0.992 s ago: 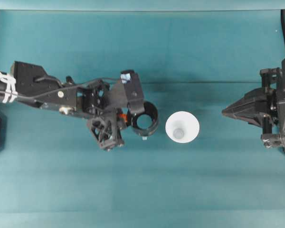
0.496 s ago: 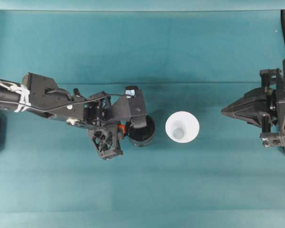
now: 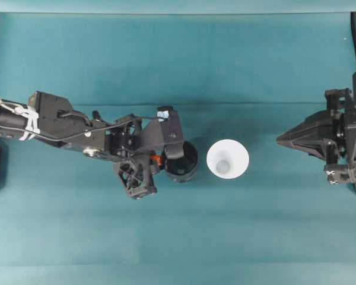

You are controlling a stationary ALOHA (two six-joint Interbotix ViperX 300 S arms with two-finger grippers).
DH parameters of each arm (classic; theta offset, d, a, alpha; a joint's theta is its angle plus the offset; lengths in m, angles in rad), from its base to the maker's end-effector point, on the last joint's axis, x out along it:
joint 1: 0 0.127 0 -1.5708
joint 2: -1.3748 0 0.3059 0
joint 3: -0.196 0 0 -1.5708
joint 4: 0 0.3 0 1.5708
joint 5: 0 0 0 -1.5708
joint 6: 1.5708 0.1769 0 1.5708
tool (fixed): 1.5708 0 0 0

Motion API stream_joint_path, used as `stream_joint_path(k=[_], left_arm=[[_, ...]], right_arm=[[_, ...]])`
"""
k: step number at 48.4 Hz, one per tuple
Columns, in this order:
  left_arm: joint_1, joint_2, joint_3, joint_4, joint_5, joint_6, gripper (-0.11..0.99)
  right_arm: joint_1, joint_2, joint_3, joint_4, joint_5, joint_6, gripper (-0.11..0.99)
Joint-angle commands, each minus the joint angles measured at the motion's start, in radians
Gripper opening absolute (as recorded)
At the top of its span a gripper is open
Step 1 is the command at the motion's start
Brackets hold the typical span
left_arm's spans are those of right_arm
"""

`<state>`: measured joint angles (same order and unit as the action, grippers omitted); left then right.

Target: Put the paper cup into the moved red handle cup holder.

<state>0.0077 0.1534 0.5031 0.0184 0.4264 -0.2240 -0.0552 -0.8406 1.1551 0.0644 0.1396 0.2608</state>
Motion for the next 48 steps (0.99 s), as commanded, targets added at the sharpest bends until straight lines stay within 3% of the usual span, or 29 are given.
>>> stream_joint_path(k=[1, 6, 13, 16, 26, 34, 38, 42, 48], left_arm=[[0.000, -0.003, -0.011, 0.003, 0.000, 0.002, 0.30], [0.002, -0.003, -0.012, 0.003, 0.009, -0.002, 0.35], [-0.003, -0.003, -0.014, 0.003, 0.005, -0.008, 0.79], [-0.003, -0.003, -0.014, 0.003, 0.002, -0.006, 0.92], [0.000, -0.015, -0.005, 0.003, 0.009, 0.006, 0.91], [0.000, -0.173, 0.044, 0.003, 0.063, 0.055, 0.91], [0.002, -0.262, 0.072, 0.003, 0.063, 0.060, 0.91], [-0.009, -0.328, 0.095, 0.003, 0.074, 0.074, 0.91], [-0.012, -0.413, 0.147, 0.003, 0.129, 0.078, 0.91]], right_arm=[[-0.003, 0.003, -0.008, -0.002, -0.009, 0.011, -0.10], [-0.003, 0.000, -0.006, -0.002, -0.009, 0.011, -0.10], [-0.003, -0.011, -0.006, -0.002, 0.000, 0.011, -0.10], [-0.003, -0.014, -0.006, -0.002, 0.009, 0.011, -0.10], [-0.003, -0.017, -0.009, 0.000, 0.025, 0.015, -0.10], [0.000, -0.017, -0.026, 0.002, 0.057, 0.028, -0.09], [-0.002, -0.015, -0.038, -0.002, 0.080, 0.028, -0.07], [-0.005, -0.008, -0.054, -0.003, 0.098, 0.026, -0.05], [-0.017, 0.009, -0.075, -0.003, 0.110, 0.029, 0.03]])
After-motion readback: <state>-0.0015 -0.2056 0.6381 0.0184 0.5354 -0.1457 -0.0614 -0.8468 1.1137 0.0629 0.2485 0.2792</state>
